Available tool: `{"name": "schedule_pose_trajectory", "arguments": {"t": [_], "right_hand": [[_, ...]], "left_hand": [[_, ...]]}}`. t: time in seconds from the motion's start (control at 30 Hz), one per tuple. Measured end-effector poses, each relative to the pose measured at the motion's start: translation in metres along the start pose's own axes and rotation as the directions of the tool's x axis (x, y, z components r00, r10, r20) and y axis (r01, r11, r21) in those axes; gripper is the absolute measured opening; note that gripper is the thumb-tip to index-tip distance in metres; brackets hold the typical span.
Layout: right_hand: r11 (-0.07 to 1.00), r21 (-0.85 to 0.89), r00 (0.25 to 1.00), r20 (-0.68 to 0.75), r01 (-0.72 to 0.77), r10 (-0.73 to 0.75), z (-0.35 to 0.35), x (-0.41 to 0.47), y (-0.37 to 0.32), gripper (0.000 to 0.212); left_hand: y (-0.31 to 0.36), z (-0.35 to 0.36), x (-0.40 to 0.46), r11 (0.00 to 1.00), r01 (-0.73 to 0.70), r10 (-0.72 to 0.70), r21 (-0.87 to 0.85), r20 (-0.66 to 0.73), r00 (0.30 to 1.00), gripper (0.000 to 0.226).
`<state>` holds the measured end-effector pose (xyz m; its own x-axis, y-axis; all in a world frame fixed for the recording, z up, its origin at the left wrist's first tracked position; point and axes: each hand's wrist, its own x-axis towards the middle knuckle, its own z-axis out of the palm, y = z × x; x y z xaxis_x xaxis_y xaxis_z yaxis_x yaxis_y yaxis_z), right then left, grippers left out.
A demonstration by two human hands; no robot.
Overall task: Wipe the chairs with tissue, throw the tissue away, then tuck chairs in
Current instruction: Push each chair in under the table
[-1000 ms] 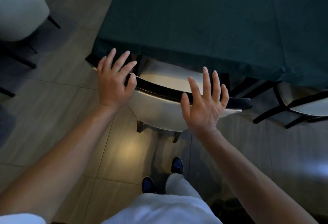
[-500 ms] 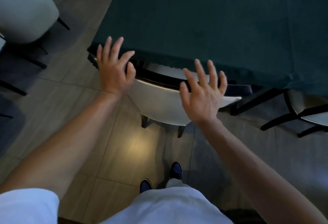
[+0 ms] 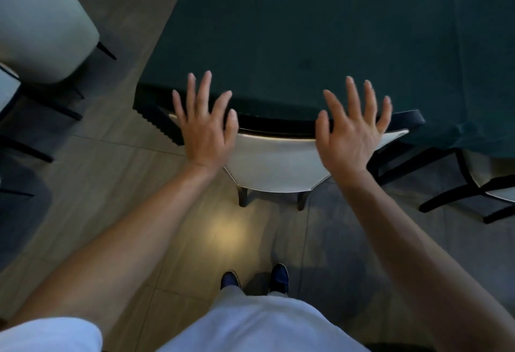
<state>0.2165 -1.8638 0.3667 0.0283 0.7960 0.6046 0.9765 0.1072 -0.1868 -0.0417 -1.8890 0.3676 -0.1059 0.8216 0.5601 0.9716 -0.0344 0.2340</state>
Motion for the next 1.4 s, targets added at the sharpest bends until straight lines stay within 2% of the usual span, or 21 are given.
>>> {"name": "schedule_pose_trajectory", "arguments": {"t": [0.17,0.37,0.57,0.77,0.97,1.1,1.23,1.4], "right_hand": [[0.997,-0.032,0.996,0.062,-0.063,0.065,0.014,0.014,0.02,0.04],[1.0,-0.016,0.995,0.096,-0.007,0.009,0.025,0.02,-0.035,0.05],[1.0,-0.003,0.995,0.103,-0.018,0.018,0.039,0.026,-0.072,0.05],[0.999,-0.019,0.976,0.217,0.039,-0.034,0.048,0.034,-0.121,0.054],[0.994,-0.043,0.982,0.165,0.099,-0.091,0.066,0.046,-0.14,0.049],[0.996,-0.015,0.994,0.073,0.086,-0.085,0.078,0.068,-0.121,0.044],[0.991,-0.023,0.99,-0.047,0.129,-0.13,0.089,0.092,-0.065,0.037],[0.984,-0.012,0.983,-0.061,0.175,-0.176,0.091,0.101,-0.001,0.037]], "left_hand": [[0.01,0.021,0.013,0.997,-0.069,0.069,-0.026,-0.008,0.998,0.042],[-0.054,0.036,0.053,0.991,-0.122,0.121,-0.047,-0.029,0.992,0.039],[-0.095,0.049,0.082,0.982,-0.156,0.149,-0.102,-0.075,0.986,0.05],[-0.144,0.056,0.115,0.976,-0.17,0.163,-0.133,-0.066,0.984,0.042],[-0.154,0.064,0.138,0.985,-0.069,0.054,-0.157,-0.093,0.994,0.042],[-0.133,0.071,0.148,0.985,-0.035,0.014,-0.169,-0.12,0.993,0.043],[-0.086,0.081,0.144,0.986,-0.024,0.006,-0.166,-0.11,0.994,0.04],[-0.033,0.094,0.131,0.992,-0.012,0.001,-0.124,-0.09,0.996,0.04]]}}
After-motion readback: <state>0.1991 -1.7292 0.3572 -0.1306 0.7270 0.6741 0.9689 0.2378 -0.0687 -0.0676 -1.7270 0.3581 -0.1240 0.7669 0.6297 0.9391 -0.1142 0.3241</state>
